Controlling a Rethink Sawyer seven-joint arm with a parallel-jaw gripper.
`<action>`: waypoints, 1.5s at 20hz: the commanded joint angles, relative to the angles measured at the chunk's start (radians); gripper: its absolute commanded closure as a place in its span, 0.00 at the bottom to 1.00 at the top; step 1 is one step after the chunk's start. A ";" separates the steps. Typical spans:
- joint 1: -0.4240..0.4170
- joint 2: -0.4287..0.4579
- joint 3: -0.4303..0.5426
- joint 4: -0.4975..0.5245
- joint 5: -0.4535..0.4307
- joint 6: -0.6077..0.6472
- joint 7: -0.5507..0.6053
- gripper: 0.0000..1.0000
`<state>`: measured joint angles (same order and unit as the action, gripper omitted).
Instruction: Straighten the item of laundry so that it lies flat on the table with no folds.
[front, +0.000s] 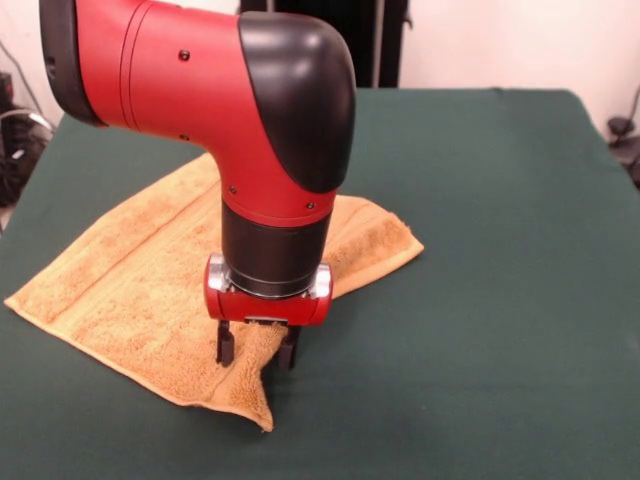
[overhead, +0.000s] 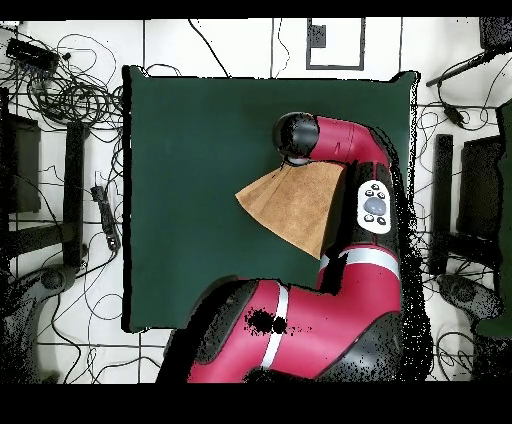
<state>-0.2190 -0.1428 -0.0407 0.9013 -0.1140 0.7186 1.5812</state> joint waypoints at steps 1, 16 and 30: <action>0.027 -0.008 0.096 0.084 0.009 -0.034 0.079 0.00; 0.031 -0.165 0.079 0.266 0.013 -0.047 0.100 0.00; 0.022 -0.233 0.071 0.307 0.023 0.002 0.120 0.00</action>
<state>-0.2189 -0.3551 -0.0410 1.0534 -0.1153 0.7184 1.5812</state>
